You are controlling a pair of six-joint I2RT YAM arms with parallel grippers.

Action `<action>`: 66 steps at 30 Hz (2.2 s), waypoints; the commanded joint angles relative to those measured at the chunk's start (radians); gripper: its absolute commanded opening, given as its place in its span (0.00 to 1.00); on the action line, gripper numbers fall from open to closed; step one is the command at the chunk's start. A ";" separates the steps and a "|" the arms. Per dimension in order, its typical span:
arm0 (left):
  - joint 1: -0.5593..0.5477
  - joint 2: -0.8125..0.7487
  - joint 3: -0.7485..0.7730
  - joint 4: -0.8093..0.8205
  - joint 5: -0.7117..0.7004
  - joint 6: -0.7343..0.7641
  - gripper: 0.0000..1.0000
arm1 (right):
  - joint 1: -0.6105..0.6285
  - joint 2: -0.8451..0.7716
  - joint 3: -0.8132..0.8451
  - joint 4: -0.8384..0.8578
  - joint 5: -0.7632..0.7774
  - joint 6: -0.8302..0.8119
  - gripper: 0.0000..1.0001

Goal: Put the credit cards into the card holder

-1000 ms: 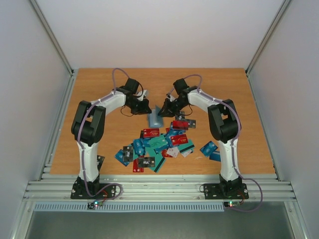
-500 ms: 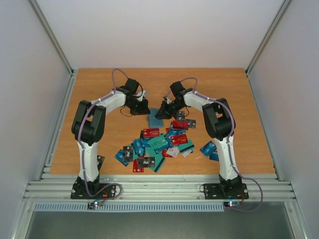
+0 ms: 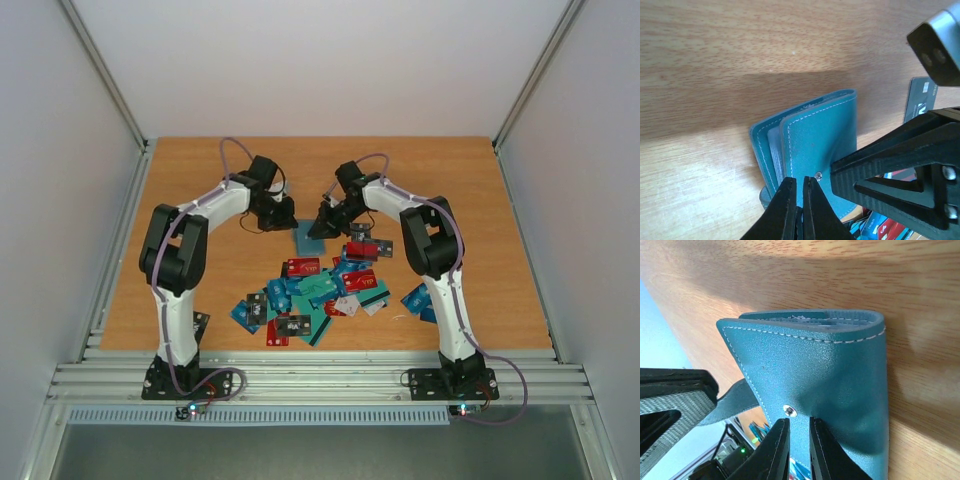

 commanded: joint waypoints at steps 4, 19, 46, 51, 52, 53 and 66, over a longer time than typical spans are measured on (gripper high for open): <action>-0.015 0.002 0.059 -0.009 0.008 -0.046 0.06 | 0.012 0.045 0.022 -0.063 0.058 -0.029 0.13; 0.024 -0.054 0.003 0.020 0.064 -0.109 0.73 | 0.012 0.044 0.031 -0.087 0.041 -0.045 0.13; 0.085 0.001 -0.159 0.155 0.230 0.109 0.31 | 0.012 0.075 0.070 -0.130 0.026 -0.055 0.13; 0.085 -0.002 -0.140 0.146 0.229 0.115 0.28 | 0.012 0.083 0.079 -0.120 0.011 -0.048 0.13; 0.085 -0.006 -0.139 0.146 0.226 0.117 0.28 | 0.012 0.084 0.080 -0.120 0.009 -0.047 0.13; 0.085 -0.008 -0.138 0.147 0.227 0.121 0.28 | 0.012 0.086 0.083 -0.120 0.008 -0.047 0.13; 0.066 0.035 -0.106 0.120 0.250 0.136 0.26 | 0.012 0.109 0.092 -0.074 -0.046 -0.020 0.13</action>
